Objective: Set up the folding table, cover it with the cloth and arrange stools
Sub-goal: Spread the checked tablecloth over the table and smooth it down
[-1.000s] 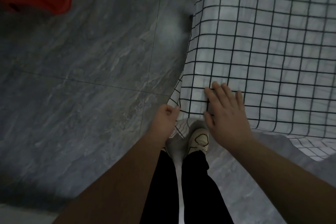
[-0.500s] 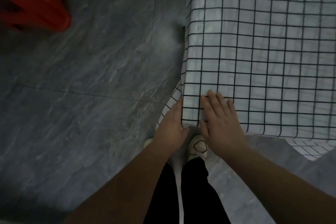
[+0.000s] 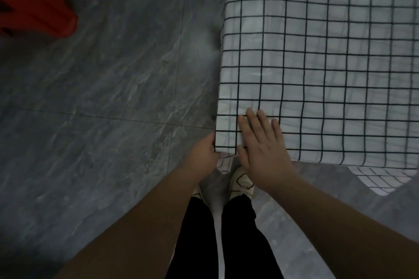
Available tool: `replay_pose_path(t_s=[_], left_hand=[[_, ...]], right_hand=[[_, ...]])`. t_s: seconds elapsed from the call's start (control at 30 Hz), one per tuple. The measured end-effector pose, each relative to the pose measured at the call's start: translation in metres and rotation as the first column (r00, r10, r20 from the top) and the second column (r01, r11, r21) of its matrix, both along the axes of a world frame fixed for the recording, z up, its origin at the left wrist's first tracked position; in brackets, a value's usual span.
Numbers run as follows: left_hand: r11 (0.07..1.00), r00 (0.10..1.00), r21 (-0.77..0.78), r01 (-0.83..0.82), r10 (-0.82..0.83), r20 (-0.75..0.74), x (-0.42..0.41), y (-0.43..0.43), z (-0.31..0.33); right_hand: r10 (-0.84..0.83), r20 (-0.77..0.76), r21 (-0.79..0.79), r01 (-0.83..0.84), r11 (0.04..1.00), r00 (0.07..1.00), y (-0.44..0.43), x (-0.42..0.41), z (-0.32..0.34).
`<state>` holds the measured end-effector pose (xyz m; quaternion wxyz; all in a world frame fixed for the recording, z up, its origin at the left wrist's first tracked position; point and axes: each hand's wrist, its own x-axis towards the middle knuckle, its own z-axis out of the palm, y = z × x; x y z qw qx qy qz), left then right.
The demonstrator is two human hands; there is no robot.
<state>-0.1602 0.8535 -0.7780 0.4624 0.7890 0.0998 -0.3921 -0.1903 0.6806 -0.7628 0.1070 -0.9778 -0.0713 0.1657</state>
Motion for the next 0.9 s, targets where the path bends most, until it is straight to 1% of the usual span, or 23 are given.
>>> replay_pose_path(t_s=[0.03, 0.1, 0.2, 0.23, 0.3, 0.37, 0.43, 0.5, 0.57, 0.67, 0.8, 0.9], left_hand=[[0.997, 0.997, 0.002, 0.075, -0.075, -0.025, 0.004, 0.003, 0.006], [0.984, 0.982, -0.022, 0.175, -0.176, -0.074, 0.014, 0.008, 0.017], [0.973, 0.97, 0.013, 0.232, -0.231, -0.083, 0.023, 0.016, 0.019], [0.978, 0.975, 0.034, 0.206, -0.202, -0.091, 0.025, 0.018, 0.017], [0.996, 0.995, 0.073, 0.051, -0.045, -0.087, 0.031, 0.014, 0.025], [0.982, 0.987, 0.096, -0.163, 0.161, 0.019, 0.041, 0.001, 0.048], [0.961, 0.96, 0.051, -0.27, 0.266, 0.085, 0.053, -0.015, 0.063], [0.962, 0.958, 0.006, -0.274, 0.272, 0.086, 0.065, -0.031, 0.063], [0.964, 0.962, 0.046, -0.263, 0.258, 0.084, 0.076, -0.043, 0.057], [0.941, 0.942, 0.094, -0.326, 0.316, 0.112, 0.088, -0.052, 0.049], [0.926, 0.929, 0.078, -0.369, 0.37, 0.004, 0.101, -0.051, 0.041], [0.943, 0.945, 0.071, -0.324, 0.327, -0.03, 0.109, -0.047, 0.041]], right_hand=[[-0.003, -0.018, 0.005, 0.003, 1.0, 1.0, 0.0, 0.001, 0.003], [-0.003, -0.055, 0.017, 0.004, 1.0, 0.998, 0.0, 0.005, 0.009], [0.005, -0.105, 0.045, 0.0, 0.999, 0.994, -0.001, 0.01, 0.019], [-0.001, -0.122, 0.059, 0.008, 0.998, 0.992, -0.002, 0.012, 0.022], [-0.019, -0.149, 0.092, 0.033, 0.995, 0.989, -0.003, 0.016, 0.027], [-0.03, -0.16, 0.109, 0.048, 0.993, 0.987, -0.003, 0.019, 0.03], [-0.028, -0.159, 0.102, 0.045, 0.994, 0.987, -0.003, 0.021, 0.032], [-0.013, -0.158, 0.081, 0.026, 0.996, 0.987, -0.003, 0.02, 0.032], [-0.01, -0.144, 0.07, 0.021, 0.997, 0.989, -0.004, 0.019, 0.031], [-0.026, -0.134, 0.068, 0.035, 0.997, 0.991, -0.003, 0.017, 0.029], [-0.041, -0.134, 0.078, 0.052, 0.996, 0.99, -0.004, 0.019, 0.027], [-0.049, -0.134, 0.083, 0.06, 0.995, 0.99, -0.006, 0.02, 0.027]])
